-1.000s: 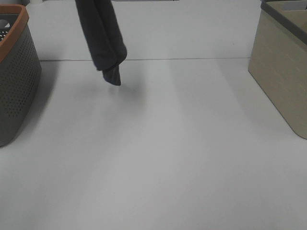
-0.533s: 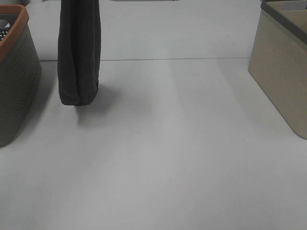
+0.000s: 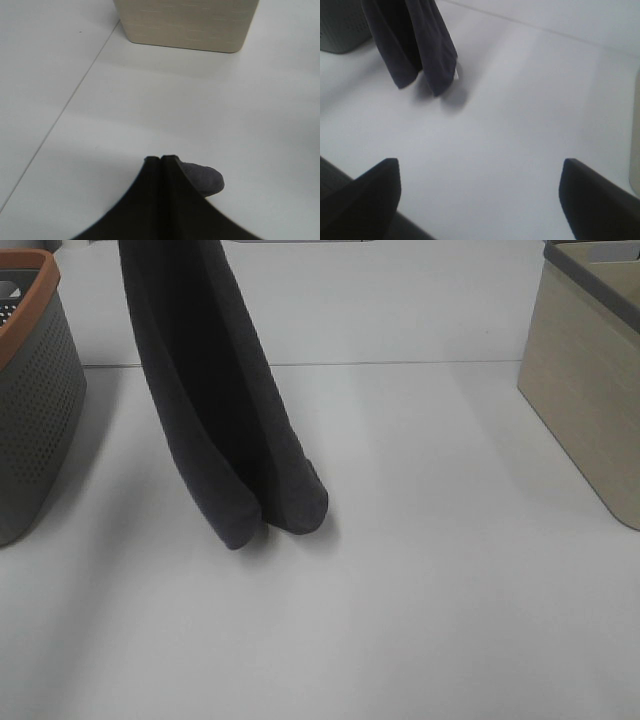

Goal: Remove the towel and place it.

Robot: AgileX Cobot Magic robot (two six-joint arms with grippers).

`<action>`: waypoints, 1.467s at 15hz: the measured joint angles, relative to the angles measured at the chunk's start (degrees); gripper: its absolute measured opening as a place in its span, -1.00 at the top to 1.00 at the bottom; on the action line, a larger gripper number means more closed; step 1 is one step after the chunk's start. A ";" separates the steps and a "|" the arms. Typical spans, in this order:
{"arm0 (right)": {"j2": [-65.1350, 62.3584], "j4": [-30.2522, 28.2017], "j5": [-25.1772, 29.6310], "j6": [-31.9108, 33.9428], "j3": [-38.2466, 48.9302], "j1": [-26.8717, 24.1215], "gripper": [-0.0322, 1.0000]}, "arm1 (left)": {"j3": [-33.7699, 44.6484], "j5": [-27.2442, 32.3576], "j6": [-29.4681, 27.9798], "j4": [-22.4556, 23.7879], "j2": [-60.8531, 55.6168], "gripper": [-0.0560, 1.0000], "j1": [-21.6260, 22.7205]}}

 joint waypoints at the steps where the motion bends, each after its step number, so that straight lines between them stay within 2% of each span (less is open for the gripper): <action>1: 1.20 2.01 -2.58 -2.75 0.00 0.00 -0.64 | 0.00 0.92 0.46 -0.57 0.00 0.89 0.34; 2: 7.79 8.65 -11.17 -14.27 0.00 0.00 -0.53 | 0.00 3.67 1.66 -1.43 0.00 0.89 0.80; 3: 11.57 11.75 -14.95 -19.77 0.00 0.00 -0.49 | 0.00 3.78 2.64 -1.78 0.00 0.89 0.80; 5: 19.37 18.51 -20.40 -26.36 0.00 0.00 -0.46 | -0.23 3.90 4.24 -1.89 0.00 0.89 0.80; 6: 21.83 20.80 -21.43 -28.02 0.00 0.00 -0.46 | -0.29 3.95 4.58 -1.89 0.00 0.89 0.80; 7: 26.76 25.67 -22.46 -32.49 0.00 0.00 -0.46 | -0.34 4.01 5.04 -2.06 0.00 0.89 0.80; 9: 38.16 36.73 -22.98 -44.98 0.00 0.00 -0.46 | -0.34 4.07 5.27 -2.18 0.00 0.89 0.97; 11: 48.76 52.65 -21.54 -61.82 -1.49 0.00 -0.46 | -0.86 4.13 5.27 -2.35 0.00 0.89 2.46; 12: 53.57 61.08 -20.17 -72.36 -3.15 0.00 -0.46 | -1.20 4.13 5.27 -2.64 -0.17 0.89 3.67; 14: 61.76 74.08 -16.44 -93.11 -6.25 0.00 -0.46 | -1.72 4.07 5.27 -3.15 -0.52 0.89 5.21; 15: 68.53 81.25 -12.38 -105.48 -8.31 0.00 -0.46 | -1.72 4.07 5.27 -2.98 -0.69 0.89 5.27; 17: 76.43 83.19 -7.16 -113.39 -11.52 0.00 -0.46 | -1.72 4.07 5.21 -2.64 -0.63 0.89 5.39; 22: 91.90 84.00 2.81 -114.88 -20.45 0.00 -0.46 | -1.72 4.07 5.84 -2.23 -0.63 0.89 5.39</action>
